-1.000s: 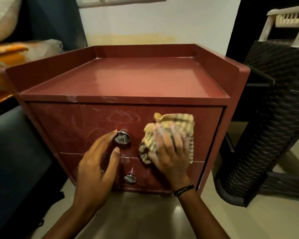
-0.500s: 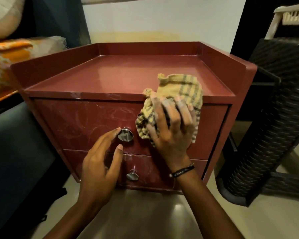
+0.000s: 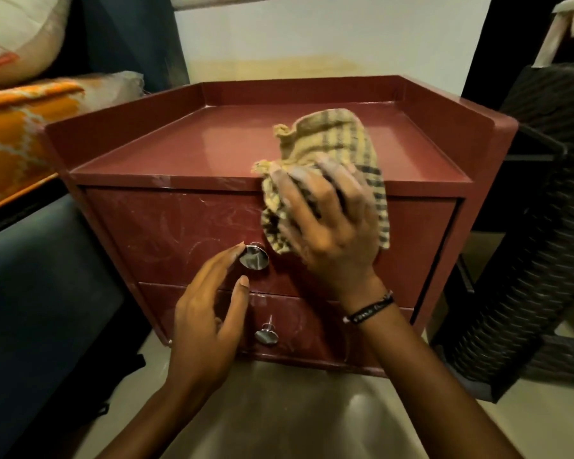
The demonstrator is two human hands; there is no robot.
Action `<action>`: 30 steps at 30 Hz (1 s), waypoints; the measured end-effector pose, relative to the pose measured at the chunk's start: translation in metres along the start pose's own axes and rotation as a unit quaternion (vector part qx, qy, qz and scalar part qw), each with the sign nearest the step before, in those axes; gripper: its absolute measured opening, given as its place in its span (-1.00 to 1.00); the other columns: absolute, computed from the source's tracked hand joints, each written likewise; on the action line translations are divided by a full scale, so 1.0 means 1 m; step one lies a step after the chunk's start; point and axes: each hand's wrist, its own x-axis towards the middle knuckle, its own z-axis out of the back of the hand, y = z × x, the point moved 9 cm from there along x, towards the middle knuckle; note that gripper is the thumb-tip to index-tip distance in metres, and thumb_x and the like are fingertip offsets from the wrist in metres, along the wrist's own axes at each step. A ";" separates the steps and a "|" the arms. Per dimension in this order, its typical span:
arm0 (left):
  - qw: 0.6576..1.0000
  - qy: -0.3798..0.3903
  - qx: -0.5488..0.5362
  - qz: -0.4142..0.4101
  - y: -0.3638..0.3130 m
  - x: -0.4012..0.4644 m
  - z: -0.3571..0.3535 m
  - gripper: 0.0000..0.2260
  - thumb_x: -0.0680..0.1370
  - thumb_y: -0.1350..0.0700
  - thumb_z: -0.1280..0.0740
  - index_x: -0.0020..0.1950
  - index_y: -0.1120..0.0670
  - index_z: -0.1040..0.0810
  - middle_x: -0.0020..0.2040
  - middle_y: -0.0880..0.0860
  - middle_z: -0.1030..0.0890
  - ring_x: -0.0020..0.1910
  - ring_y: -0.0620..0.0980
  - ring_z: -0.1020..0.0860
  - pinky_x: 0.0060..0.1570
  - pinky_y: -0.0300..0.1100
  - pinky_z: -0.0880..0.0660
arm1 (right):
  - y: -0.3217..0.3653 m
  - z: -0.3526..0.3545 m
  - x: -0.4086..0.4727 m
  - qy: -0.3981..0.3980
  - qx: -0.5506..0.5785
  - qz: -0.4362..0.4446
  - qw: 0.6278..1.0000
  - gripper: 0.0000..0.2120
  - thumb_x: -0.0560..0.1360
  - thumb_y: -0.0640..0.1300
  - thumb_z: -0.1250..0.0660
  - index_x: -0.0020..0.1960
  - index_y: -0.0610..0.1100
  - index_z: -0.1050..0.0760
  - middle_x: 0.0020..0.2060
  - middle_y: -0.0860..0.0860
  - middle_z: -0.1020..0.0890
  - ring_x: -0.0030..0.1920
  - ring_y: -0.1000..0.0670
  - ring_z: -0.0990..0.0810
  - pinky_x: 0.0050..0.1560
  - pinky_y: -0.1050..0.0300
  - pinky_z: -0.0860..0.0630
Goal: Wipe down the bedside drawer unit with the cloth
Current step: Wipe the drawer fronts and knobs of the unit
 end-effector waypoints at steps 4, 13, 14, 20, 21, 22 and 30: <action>1.000 -0.008 0.005 -0.001 -0.001 -0.001 -0.001 -0.63 0.57 0.03 -0.20 0.35 0.08 -0.48 0.29 -0.09 -0.53 0.31 -0.26 -0.44 0.27 -0.43 -0.32 | 0.023 -0.007 -0.019 0.038 0.013 0.102 0.994 -0.69 0.52 -0.07 -0.35 0.25 -0.09 -0.57 0.12 0.00 -0.65 0.25 -0.05 -0.45 0.40 0.03 -0.31; 1.000 -0.014 -0.005 0.010 -0.002 -0.002 0.000 -0.63 0.56 0.04 -0.20 0.35 0.07 -0.48 0.29 -0.13 -0.52 0.30 -0.26 -0.44 0.27 -0.38 -0.35 | 0.011 -0.002 0.013 0.032 0.039 0.092 0.995 -0.72 0.53 -0.11 -0.36 0.23 -0.12 -0.57 0.08 -0.04 -0.65 0.23 -0.08 -0.46 0.39 0.03 -0.29; 1.000 -0.016 -0.003 0.011 -0.002 -0.003 0.000 -0.62 0.56 0.03 -0.19 0.35 0.08 -0.48 0.29 -0.12 -0.53 0.30 -0.26 -0.45 0.28 -0.38 -0.35 | 0.018 -0.008 0.022 0.031 0.051 0.096 0.994 -0.75 0.55 -0.12 -0.33 0.20 -0.12 -0.58 0.06 -0.04 -0.65 0.22 -0.08 -0.48 0.38 0.03 -0.31; 0.997 -0.032 -0.007 0.071 0.008 -0.016 -0.007 -0.51 0.52 -0.10 -0.17 0.38 0.12 -0.45 0.33 -0.02 -0.51 0.34 -0.21 -0.42 0.34 -0.26 -0.34 | 0.070 -0.032 0.016 0.093 0.117 0.255 0.955 -0.76 0.59 -0.27 -0.21 0.17 -0.15 -0.59 0.07 -0.05 -0.65 0.19 -0.09 -0.58 0.34 -0.01 -0.42; 0.997 -0.031 -0.011 0.070 0.008 -0.017 -0.007 -0.51 0.52 -0.08 -0.17 0.38 0.11 -0.45 0.34 -0.03 -0.51 0.35 -0.21 -0.42 0.35 -0.25 -0.34 | 0.065 -0.029 0.015 0.099 0.123 0.274 0.949 -0.76 0.59 -0.27 -0.21 0.16 -0.14 -0.60 0.07 -0.05 -0.65 0.20 -0.10 -0.58 0.34 -0.01 -0.42; 0.997 -0.030 -0.016 0.066 0.006 -0.016 -0.006 -0.54 0.53 -0.06 -0.18 0.39 0.10 -0.44 0.34 -0.05 -0.50 0.35 -0.23 -0.41 0.35 -0.25 -0.34 | 0.059 -0.024 0.014 0.102 0.125 0.294 0.942 -0.76 0.60 -0.27 -0.20 0.16 -0.14 -0.60 0.07 -0.05 -0.65 0.21 -0.10 -0.58 0.34 -0.01 -0.43; 0.991 -0.111 -0.046 0.063 0.001 -0.013 0.016 -0.65 0.56 0.12 -0.21 0.34 0.03 -0.44 0.29 -0.14 -0.48 0.29 -0.30 -0.41 0.25 -0.45 -0.31 | 0.069 -0.030 0.019 0.140 0.108 0.372 0.911 -0.74 0.60 -0.28 -0.15 0.15 -0.12 -0.58 0.10 -0.05 -0.63 0.21 -0.09 -0.57 0.36 0.00 -0.40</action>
